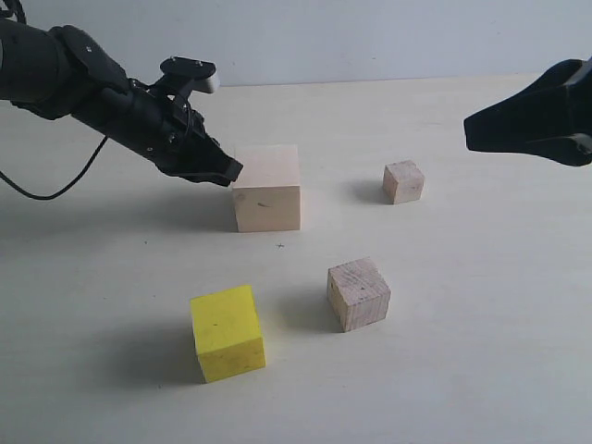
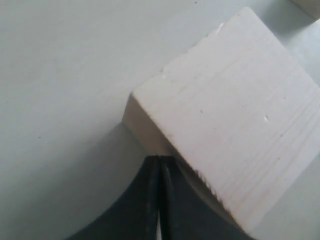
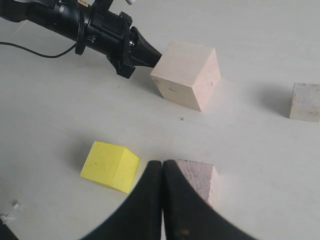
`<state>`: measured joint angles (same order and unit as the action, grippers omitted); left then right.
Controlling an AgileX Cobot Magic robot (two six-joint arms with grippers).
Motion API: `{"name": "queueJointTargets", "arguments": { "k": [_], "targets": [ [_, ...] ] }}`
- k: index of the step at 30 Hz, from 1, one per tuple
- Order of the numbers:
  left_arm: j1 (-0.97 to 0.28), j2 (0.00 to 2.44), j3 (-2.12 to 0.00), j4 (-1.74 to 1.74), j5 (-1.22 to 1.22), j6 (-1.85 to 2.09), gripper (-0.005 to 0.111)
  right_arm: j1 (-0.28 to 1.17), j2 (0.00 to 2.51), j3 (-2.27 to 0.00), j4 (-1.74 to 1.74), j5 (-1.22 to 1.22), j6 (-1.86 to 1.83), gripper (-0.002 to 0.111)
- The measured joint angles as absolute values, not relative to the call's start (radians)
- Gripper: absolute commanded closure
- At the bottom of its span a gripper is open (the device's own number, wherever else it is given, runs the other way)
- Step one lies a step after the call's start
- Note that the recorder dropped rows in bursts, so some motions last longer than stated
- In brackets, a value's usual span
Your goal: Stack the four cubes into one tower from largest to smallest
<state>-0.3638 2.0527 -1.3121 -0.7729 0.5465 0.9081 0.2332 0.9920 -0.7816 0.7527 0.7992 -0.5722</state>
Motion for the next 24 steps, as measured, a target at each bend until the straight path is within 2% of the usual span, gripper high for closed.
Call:
{"name": "queueJointTargets", "arguments": {
  "k": [13, 24],
  "targets": [
    [-0.364, 2.027, -1.312, -0.683, 0.565, 0.839, 0.107, 0.233, 0.992, -0.782, 0.753, 0.799, -0.572, 0.108],
    [-0.367, 1.792, -1.224, -0.523, 0.802, 0.75, 0.107, 0.233, 0.992, -0.782, 0.753, 0.799, -0.572, 0.108]
  ]
}}
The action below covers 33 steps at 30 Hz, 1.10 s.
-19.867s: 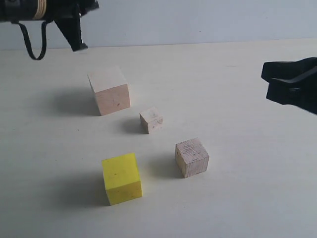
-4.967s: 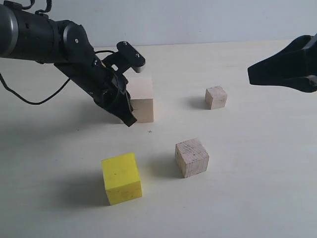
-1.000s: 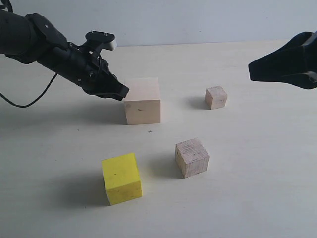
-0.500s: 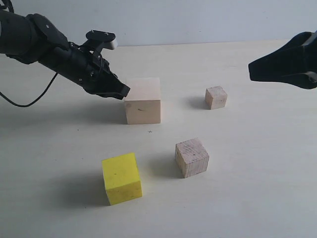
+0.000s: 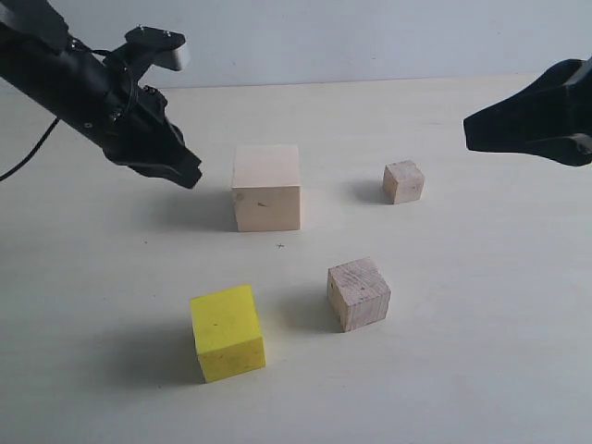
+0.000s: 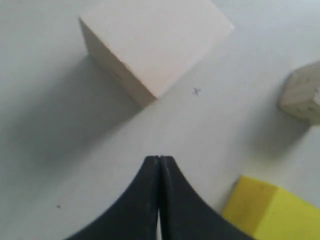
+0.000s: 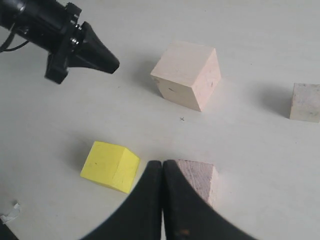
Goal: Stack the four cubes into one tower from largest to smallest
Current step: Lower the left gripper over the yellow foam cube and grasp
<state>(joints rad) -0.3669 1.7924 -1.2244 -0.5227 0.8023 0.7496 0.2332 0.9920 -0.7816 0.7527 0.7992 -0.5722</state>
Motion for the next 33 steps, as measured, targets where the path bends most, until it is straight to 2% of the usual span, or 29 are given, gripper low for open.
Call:
{"name": "queueJointTargets", "arguments": {
  "k": [4, 9, 13, 15, 17, 19, 20, 21, 33],
  "targets": [
    [-0.432, 1.707, -1.17, -0.452, 0.86, 0.758, 0.107, 0.233, 0.992, -0.782, 0.753, 0.797, -0.581, 0.108],
    [-0.612, 1.638, -1.159, -0.313, 0.932, 0.766, 0.107, 0.233, 0.992, -0.782, 0.749, 0.797, -0.625, 0.108],
    [-0.7, 1.638, -1.146, -0.185, 0.997, 0.67, 0.106, 0.233, 0.992, -0.782, 0.747, 0.812, -0.652, 0.108],
    [-0.725, 1.638, -1.144, -0.175, 1.015, 0.621, 0.096, 0.233, 0.992, -0.782, 0.747, 0.816, -0.659, 0.108],
    [-0.756, 1.638, -1.144, -0.172, 1.024, 0.608, 0.071, 0.233, 0.992, -0.782, 0.747, 0.818, -0.661, 0.108],
    [-0.785, 1.638, -1.144, -0.172, 1.035, 0.601, 0.033, 0.233, 0.992, -0.782, 0.747, 0.818, -0.661, 0.108],
    [-0.795, 1.638, -1.144, -0.172, 1.03, 0.601, 0.024, 0.233, 0.992, -0.782, 0.747, 0.818, -0.661, 0.108],
    [-0.8, 1.638, -1.144, -0.172, 1.019, 0.601, 0.02, 0.233, 0.992, -0.782, 0.747, 0.818, -0.661, 0.108],
    [-0.802, 1.702, -1.144, -0.169, 0.959, 0.595, 0.022, 0.233, 0.992, -0.782, 0.747, 0.839, -0.661, 0.108]
  ]
}}
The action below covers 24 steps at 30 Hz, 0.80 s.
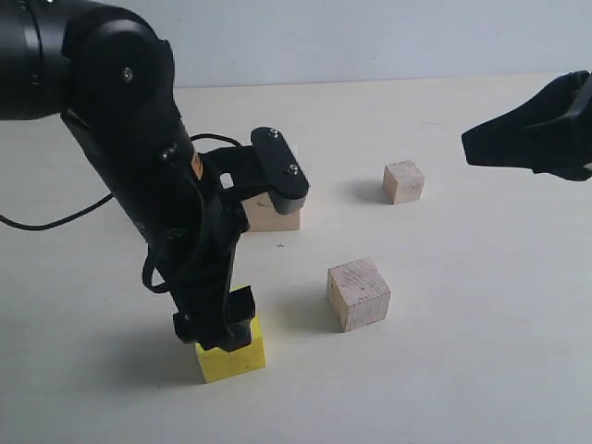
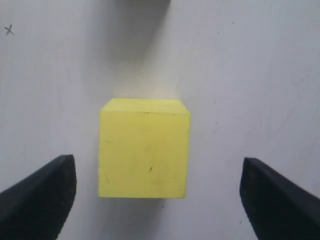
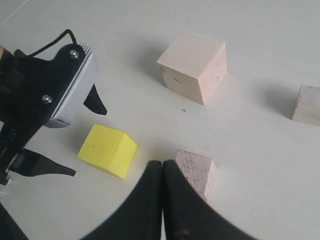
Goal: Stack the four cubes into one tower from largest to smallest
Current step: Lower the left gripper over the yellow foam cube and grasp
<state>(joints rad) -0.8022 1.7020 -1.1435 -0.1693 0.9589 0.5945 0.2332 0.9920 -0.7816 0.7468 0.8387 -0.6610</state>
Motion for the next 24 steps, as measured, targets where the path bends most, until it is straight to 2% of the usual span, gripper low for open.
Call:
{"name": "queueJointTargets", "arguments": {
  "k": [24],
  "targets": [
    [-0.802, 1.9, -1.144, -0.109, 0.891, 0.595, 0.022, 0.233, 0.992, -0.782, 0.747, 0.843, -0.661, 0.108]
  ]
}}
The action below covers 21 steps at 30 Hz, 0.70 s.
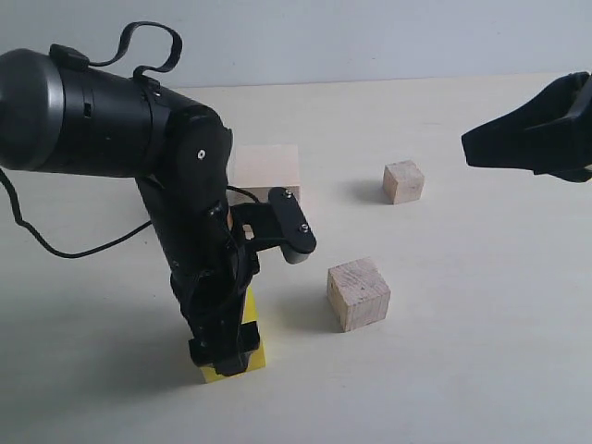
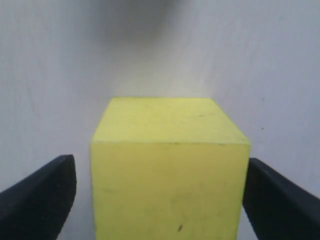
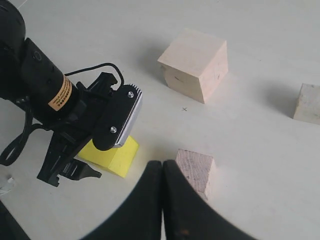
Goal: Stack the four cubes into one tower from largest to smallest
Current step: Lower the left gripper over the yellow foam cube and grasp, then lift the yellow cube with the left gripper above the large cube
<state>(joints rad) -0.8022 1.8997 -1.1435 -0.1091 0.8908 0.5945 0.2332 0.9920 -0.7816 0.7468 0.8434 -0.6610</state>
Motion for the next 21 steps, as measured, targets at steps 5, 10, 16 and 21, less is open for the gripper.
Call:
{"name": "queueJointTargets", "arguments": {
  "k": [5, 10, 16, 21],
  "targets": [
    [-0.802, 1.9, -1.144, -0.109, 0.89, 0.595, 0.043, 0.233, 0.992, -0.782, 0.747, 0.843, -0.661, 0.108],
    [-0.802, 1.9, -1.144, -0.105, 0.9, 0.595, 0.103, 0.233, 0.992, -0.782, 0.747, 0.843, -0.661, 0.108],
    [-0.802, 1.896, -1.146, -0.075, 1.009, 0.596, 0.107, 0.233, 0.992, -0.782, 0.747, 0.843, -0.661, 0.108],
    [-0.802, 1.84, -1.228, -0.025, 1.182, 0.6, 0.107, 0.233, 0.992, -0.782, 0.747, 0.843, -0.661, 0.108]
  ]
}}
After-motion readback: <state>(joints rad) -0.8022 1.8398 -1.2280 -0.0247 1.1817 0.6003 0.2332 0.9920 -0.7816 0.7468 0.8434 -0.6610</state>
